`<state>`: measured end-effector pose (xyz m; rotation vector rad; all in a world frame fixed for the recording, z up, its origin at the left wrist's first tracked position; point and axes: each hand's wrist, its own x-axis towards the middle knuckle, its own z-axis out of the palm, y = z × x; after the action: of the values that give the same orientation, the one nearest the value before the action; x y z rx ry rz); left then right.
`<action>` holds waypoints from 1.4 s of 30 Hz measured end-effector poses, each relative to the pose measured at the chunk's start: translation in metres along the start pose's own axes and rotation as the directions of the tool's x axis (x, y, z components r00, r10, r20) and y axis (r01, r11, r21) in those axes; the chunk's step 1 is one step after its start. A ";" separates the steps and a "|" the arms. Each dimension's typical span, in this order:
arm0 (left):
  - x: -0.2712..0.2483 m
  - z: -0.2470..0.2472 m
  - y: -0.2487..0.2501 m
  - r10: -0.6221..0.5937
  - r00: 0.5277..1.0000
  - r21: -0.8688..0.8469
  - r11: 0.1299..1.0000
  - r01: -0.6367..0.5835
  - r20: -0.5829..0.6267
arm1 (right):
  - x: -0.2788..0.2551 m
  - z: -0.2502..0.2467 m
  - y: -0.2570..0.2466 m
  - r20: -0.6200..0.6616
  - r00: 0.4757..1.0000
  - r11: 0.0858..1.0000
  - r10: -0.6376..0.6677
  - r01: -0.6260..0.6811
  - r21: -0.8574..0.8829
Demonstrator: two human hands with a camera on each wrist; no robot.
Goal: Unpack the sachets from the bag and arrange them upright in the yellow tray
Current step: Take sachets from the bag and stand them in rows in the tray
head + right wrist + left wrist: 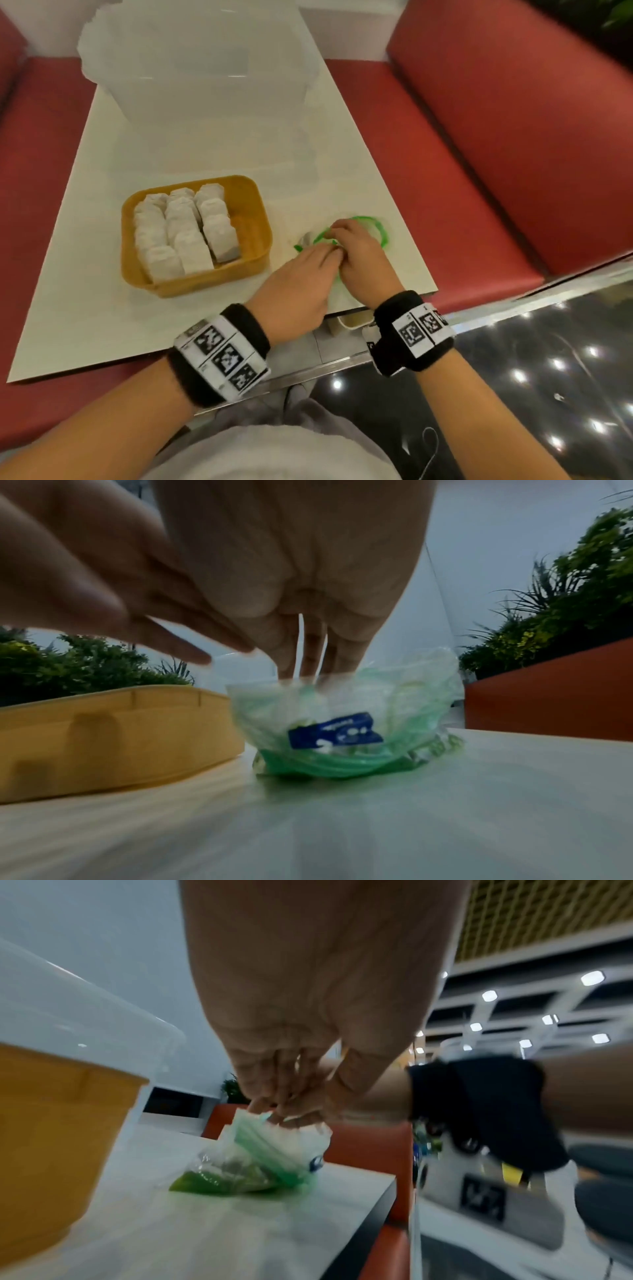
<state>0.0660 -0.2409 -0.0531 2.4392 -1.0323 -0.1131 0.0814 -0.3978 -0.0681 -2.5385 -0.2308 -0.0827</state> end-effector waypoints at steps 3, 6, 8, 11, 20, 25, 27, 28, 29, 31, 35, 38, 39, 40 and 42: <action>0.016 0.017 -0.012 -0.057 0.992 0.179 0.983 0.037 0.108 | -0.003 -0.003 0.012 0.016 1.000 0.999 0.004 -0.003 -0.036; 0.017 0.021 -0.020 -0.066 0.981 0.296 0.955 0.010 0.180 | -0.005 -0.007 0.032 0.074 0.997 0.992 0.039 -0.030 -0.119; 0.018 0.022 -0.019 -0.059 0.978 0.330 0.944 -0.010 0.199 | -0.004 -0.009 0.041 0.110 0.993 0.988 0.050 -0.033 -0.152; 0.023 0.024 -0.012 -0.026 0.973 0.260 0.965 -0.035 0.230 | 0.001 -0.017 0.048 0.112 0.991 0.987 0.068 -0.050 -0.155; 0.025 0.008 -0.011 -0.082 0.979 0.198 0.979 0.045 0.186 | -0.001 -0.030 0.053 0.198 0.972 0.982 0.129 -0.097 -0.162; 0.020 0.025 -0.001 -0.222 0.958 -0.009 0.975 0.224 -0.179 | -0.003 -0.032 0.044 0.124 0.990 0.994 0.064 -0.052 -0.101; 0.025 0.028 0.008 -0.274 0.899 -0.038 0.960 0.278 -0.341 | -0.003 -0.030 0.040 0.154 0.987 0.997 0.039 -0.029 -0.068; 0.028 0.028 0.011 -0.317 0.873 -0.031 0.944 0.330 -0.371 | -0.004 -0.028 0.039 0.202 0.979 0.998 0.037 -0.025 -0.066; 0.031 0.029 0.011 -0.374 0.854 -0.017 0.919 0.395 -0.362 | -0.005 -0.026 0.038 0.259 0.965 0.996 0.041 -0.021 -0.082; 0.036 0.029 0.011 -0.505 0.820 0.000 0.852 0.524 -0.269 | -0.007 -0.021 0.040 0.322 0.945 0.992 0.051 -0.012 -0.123; 0.035 0.032 0.010 -0.554 0.814 -0.057 0.831 0.554 -0.174 | -0.010 -0.020 0.047 0.266 0.964 0.992 0.024 0.010 -0.125; 0.033 0.038 0.016 -0.500 0.851 -0.089 0.866 0.492 -0.163 | -0.009 -0.022 0.045 0.263 0.965 0.981 -0.008 0.059 -0.187; 0.033 0.039 0.019 -0.488 0.859 -0.090 0.873 0.480 -0.156 | -0.008 -0.021 0.043 0.264 0.964 0.977 -0.023 0.078 -0.200; 0.032 0.041 0.021 -0.483 0.863 -0.093 0.876 0.474 -0.146 | -0.006 -0.020 0.042 0.265 0.963 0.972 -0.040 0.099 -0.213; 0.031 0.044 0.025 -0.468 0.873 -0.099 0.883 0.458 -0.136 | -0.001 -0.017 0.040 0.284 0.958 0.953 -0.046 0.127 -0.276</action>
<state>0.0605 -0.2947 -0.0768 2.5413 -0.3524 -0.1087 0.0875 -0.4401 -0.0765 -2.8309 -0.4718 0.2195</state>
